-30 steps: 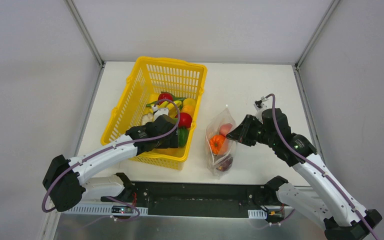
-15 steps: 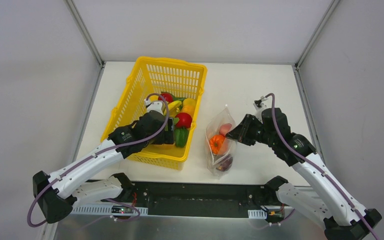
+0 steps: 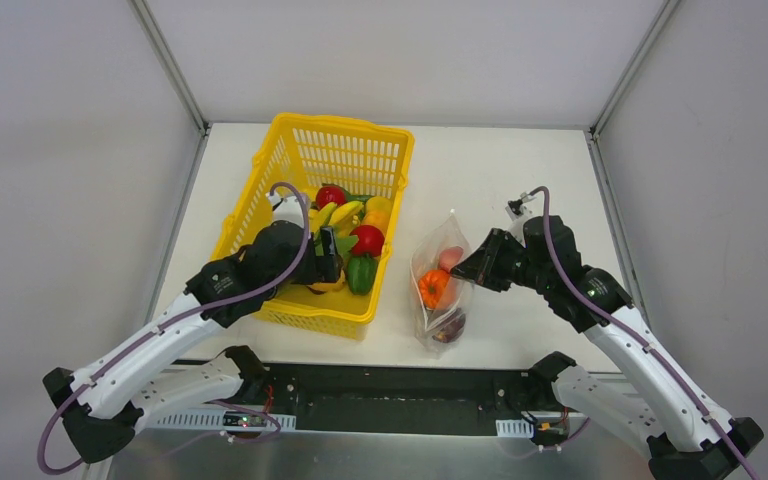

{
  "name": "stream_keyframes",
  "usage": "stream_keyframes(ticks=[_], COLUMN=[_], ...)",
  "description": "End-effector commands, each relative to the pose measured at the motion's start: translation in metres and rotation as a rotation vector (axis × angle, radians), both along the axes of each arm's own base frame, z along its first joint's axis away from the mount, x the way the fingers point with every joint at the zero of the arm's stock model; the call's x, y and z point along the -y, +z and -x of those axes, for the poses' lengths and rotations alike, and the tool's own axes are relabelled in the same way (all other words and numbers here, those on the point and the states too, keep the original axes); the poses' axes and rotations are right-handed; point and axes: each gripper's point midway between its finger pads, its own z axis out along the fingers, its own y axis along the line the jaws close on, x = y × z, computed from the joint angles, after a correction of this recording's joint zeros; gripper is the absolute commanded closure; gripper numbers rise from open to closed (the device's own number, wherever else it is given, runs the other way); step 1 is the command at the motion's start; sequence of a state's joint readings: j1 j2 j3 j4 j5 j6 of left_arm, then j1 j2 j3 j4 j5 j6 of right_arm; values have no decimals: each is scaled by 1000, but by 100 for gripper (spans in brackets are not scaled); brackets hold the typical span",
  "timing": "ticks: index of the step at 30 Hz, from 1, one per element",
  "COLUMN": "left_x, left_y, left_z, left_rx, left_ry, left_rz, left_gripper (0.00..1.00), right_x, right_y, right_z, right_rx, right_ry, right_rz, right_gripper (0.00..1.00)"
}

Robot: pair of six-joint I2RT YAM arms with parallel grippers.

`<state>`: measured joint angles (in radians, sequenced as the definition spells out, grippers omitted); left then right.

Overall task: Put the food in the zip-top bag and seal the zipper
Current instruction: Pick up the fake vegetable from the bin, then place the fake vegetable in the zipper food storage bag.

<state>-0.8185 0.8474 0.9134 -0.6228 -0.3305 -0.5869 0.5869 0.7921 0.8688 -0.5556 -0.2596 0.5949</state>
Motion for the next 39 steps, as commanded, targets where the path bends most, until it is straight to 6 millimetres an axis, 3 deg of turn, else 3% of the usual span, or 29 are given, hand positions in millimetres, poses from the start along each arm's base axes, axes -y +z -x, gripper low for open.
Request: stream_keyframes(ticks=[1, 4, 7, 14, 18, 23, 29, 35, 39], left_x=[10, 6, 17, 93, 131, 174, 209, 215, 211], left_y=[43, 55, 70, 131, 146, 144, 120, 82, 60], left_z=[-6, -5, 1, 27, 36, 51, 47, 31, 30], left_rx=[94, 114, 135, 177, 160, 153, 155, 116, 72], left_ry=[-14, -7, -54, -402, -545, -690, -770, -749, -755], left_rz=[100, 119, 199, 539, 610, 546, 408, 210, 135], left_gripper=[59, 58, 58, 57, 55, 55, 53, 48, 35], right_x=[-7, -7, -7, -10, -11, -8, -7, -2, 0], right_y=[17, 18, 21, 25, 29, 34, 38, 39, 38], right_z=[0, 1, 1, 1, 3, 5, 10, 12, 11], right_rx=[32, 31, 38, 35, 40, 53, 63, 78, 87], right_ry=[20, 23, 20, 32, 37, 29, 38, 23, 15], right_rz=[-59, -61, -63, -81, -96, -103, -118, -114, -105], right_gripper=[89, 90, 90, 90, 90, 90, 90, 90, 89])
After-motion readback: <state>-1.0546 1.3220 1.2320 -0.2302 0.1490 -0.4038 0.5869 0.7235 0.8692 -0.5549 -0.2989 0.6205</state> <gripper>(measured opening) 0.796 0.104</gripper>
